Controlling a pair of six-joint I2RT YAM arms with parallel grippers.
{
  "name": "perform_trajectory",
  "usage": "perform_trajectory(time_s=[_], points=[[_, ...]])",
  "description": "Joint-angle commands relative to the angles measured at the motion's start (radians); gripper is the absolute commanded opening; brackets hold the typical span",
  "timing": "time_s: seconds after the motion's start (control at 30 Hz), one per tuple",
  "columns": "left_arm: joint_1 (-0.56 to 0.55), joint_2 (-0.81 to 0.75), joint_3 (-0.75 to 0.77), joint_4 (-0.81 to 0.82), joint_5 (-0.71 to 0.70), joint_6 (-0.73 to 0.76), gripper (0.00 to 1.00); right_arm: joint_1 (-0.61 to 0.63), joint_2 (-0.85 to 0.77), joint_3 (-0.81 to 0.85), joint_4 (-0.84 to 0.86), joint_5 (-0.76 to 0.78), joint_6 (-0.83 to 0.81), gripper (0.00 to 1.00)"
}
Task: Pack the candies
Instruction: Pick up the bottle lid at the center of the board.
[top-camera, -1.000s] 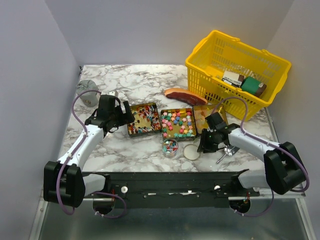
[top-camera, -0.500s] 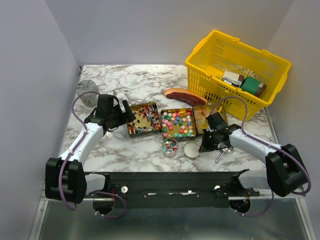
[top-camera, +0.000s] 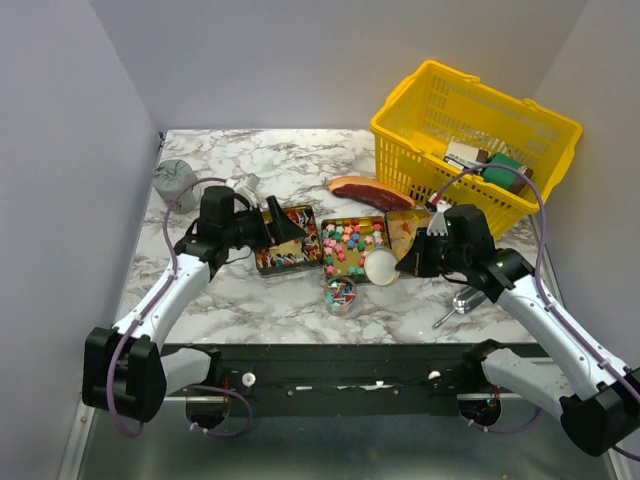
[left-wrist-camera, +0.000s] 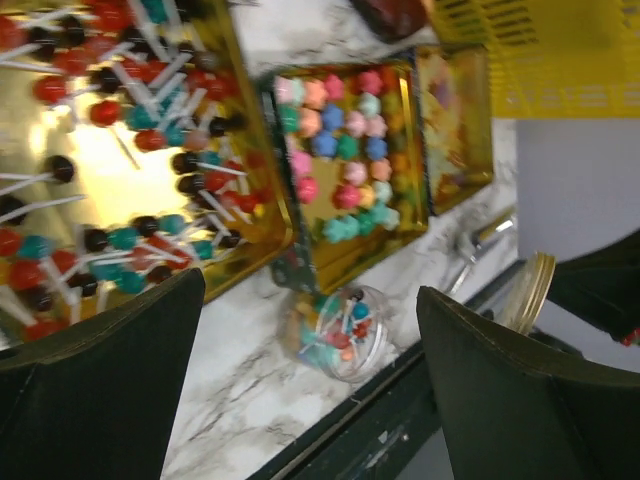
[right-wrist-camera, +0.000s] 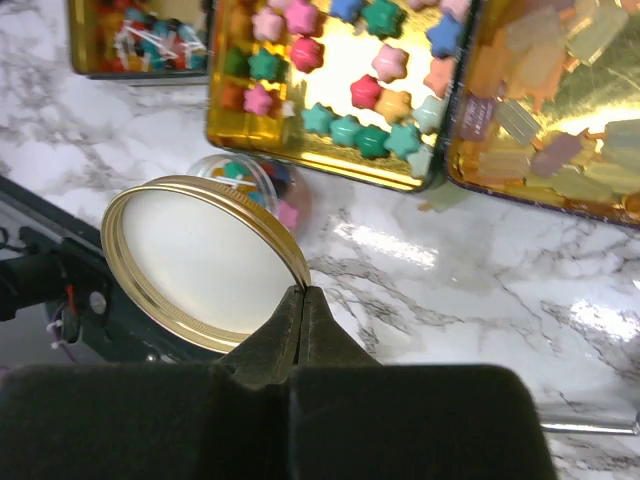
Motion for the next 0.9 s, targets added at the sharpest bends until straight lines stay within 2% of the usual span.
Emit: perform_trajectory(time_s=[0.0, 0.1, 0.2, 0.3, 0.43, 0.5, 0.67, 0.87], points=[[-0.188, -0.087, -0.049, 0.158, 0.09, -0.069, 0.99, 0.0, -0.011, 0.028, 0.001, -0.102, -0.02, 0.01], [-0.292, -0.136, -0.118, 0.233, -0.017, -0.13, 0.98, 0.004, -0.026, 0.011, 0.023, -0.122, -0.014, 0.01], [-0.355, -0.18, -0.213, 0.383, -0.057, -0.185, 0.97, 0.018, -0.06, -0.044, 0.086, -0.16, -0.02, 0.01], [-0.401, -0.211, -0.247, 0.451, -0.082, -0.181, 0.97, 0.055, -0.05, -0.081, 0.13, -0.16, -0.046, 0.01], [-0.507, -0.185, -0.238, 0.414, -0.153, -0.124, 0.97, 0.124, -0.016, -0.144, 0.228, -0.149, -0.018, 0.01], [-0.538, -0.179, -0.239, 0.388, -0.187, -0.116, 0.96, 0.192, -0.008, -0.16, 0.273, -0.111, 0.009, 0.01], [-0.623, -0.176, -0.255, 0.341, -0.304, -0.127, 0.95, 0.268, 0.026, -0.161, 0.325, -0.08, 0.05, 0.01], [-0.685, -0.133, -0.24, 0.335, -0.347, -0.116, 0.8, 0.302, 0.003, -0.149, 0.339, -0.066, 0.07, 0.01]])
